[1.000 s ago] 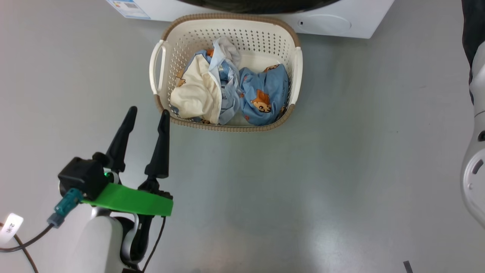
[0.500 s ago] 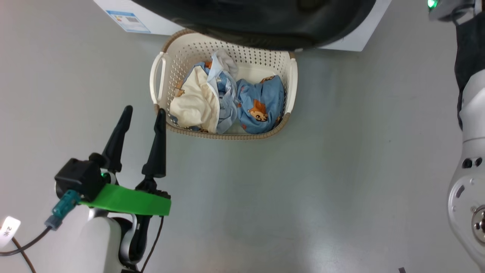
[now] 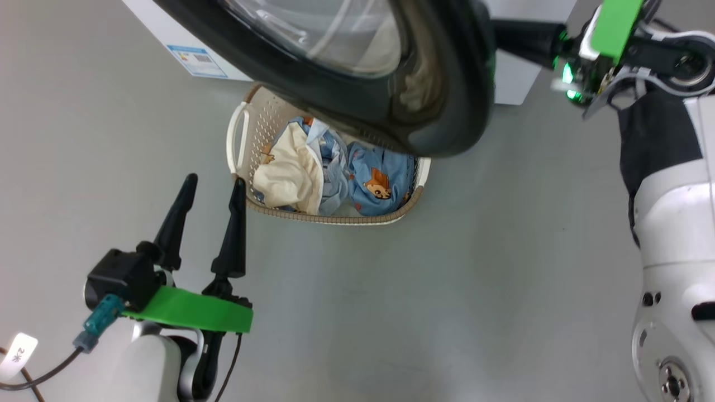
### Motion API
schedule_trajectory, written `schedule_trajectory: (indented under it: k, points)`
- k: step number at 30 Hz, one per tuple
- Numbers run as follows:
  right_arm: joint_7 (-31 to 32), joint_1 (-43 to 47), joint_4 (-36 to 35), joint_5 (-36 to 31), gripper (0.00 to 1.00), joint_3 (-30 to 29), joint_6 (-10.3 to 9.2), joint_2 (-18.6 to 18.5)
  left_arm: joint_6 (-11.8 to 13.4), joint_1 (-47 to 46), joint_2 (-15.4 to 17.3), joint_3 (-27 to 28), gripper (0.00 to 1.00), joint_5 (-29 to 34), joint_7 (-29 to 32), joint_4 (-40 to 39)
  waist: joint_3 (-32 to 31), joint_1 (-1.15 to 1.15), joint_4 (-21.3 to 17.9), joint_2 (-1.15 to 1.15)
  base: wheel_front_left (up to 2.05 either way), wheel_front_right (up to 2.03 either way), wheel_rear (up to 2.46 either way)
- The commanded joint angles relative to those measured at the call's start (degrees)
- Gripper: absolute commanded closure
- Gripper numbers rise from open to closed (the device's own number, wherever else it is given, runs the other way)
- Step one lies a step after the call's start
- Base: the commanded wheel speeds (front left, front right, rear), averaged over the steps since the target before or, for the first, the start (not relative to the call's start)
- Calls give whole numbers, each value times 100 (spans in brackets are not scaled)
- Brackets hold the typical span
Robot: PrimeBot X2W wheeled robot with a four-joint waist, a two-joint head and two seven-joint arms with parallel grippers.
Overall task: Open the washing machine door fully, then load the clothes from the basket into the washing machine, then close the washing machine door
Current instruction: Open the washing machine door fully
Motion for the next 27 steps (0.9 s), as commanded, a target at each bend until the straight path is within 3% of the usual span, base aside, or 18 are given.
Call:
schedule_trajectory:
  k: [1, 11, 27]
  points:
    - [144, 128, -258, 128, 100, 201, 18, 186, -9, 96, 149, 194, 0, 84, -36, -162, -73, 0, 0, 0, 0, 0, 0]
    - [150, 975, -914, 915, 100, 1284, 18, 186, -9, 179, 149, 160, 0, 130, -36, -209, -257, 0, 13, 0, 0, 0, 0]
    - [-870, 1302, -1231, 2193, 100, 3117, 18, 186, -9, 158, 149, 138, 0, 136, -36, -167, -308, 0, 121, 0, 0, 0, 0]
